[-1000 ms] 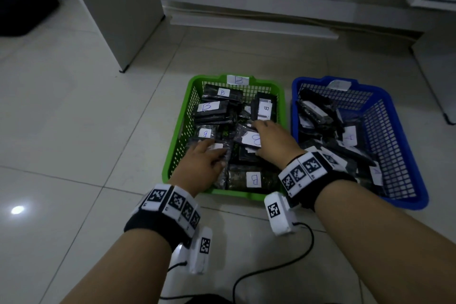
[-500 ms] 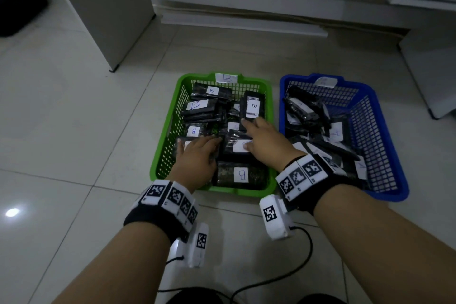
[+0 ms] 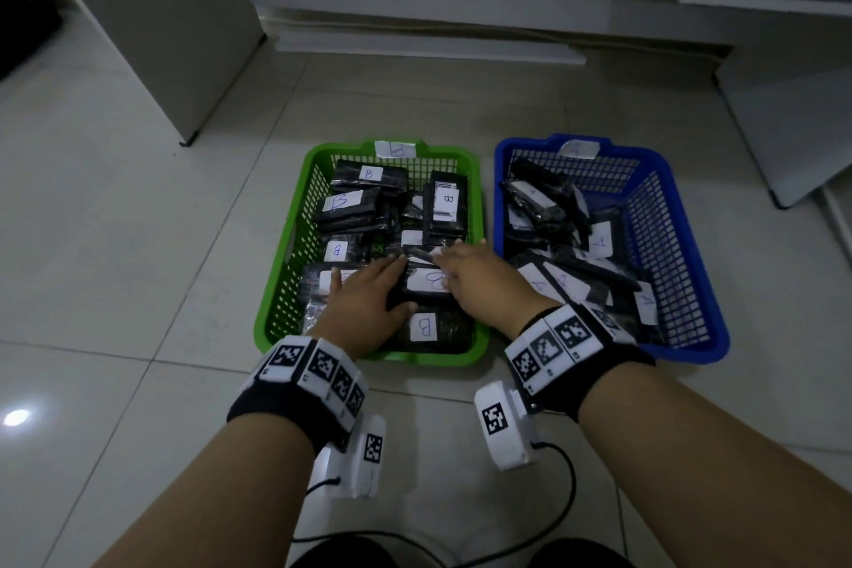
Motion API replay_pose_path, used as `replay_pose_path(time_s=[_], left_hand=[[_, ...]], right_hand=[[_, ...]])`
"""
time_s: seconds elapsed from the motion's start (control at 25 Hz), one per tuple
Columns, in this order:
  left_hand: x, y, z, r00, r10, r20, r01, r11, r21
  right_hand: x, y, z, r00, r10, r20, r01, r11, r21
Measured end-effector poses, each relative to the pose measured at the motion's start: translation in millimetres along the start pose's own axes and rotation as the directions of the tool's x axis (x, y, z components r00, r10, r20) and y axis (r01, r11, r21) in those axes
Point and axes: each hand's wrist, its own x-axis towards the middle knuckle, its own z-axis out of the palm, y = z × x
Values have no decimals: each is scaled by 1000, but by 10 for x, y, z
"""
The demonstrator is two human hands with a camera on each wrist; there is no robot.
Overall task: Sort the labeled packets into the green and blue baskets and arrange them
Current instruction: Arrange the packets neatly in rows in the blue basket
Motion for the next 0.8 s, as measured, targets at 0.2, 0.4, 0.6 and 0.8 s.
replay_pose_path(time_s=[0.2, 0.4, 0.6, 0.8], left_hand=[[71, 236, 21, 989, -16, -149, 18, 1000, 16], [170, 775, 136, 930, 213, -298, -261, 956, -133], [203, 1218, 404, 925, 288, -248, -324, 939, -116], [162, 1351, 518, 964, 151, -217, -187, 970, -154]], right_hand=[[-321, 258, -28, 946, 108, -306, 3, 941, 339], [-688, 914, -158, 812, 391, -433, -268, 910, 317], [-1197, 1469, -156, 775, 583, -242, -505, 803, 317], [-1386, 1569, 88, 848, 517, -117, -426, 796, 430]])
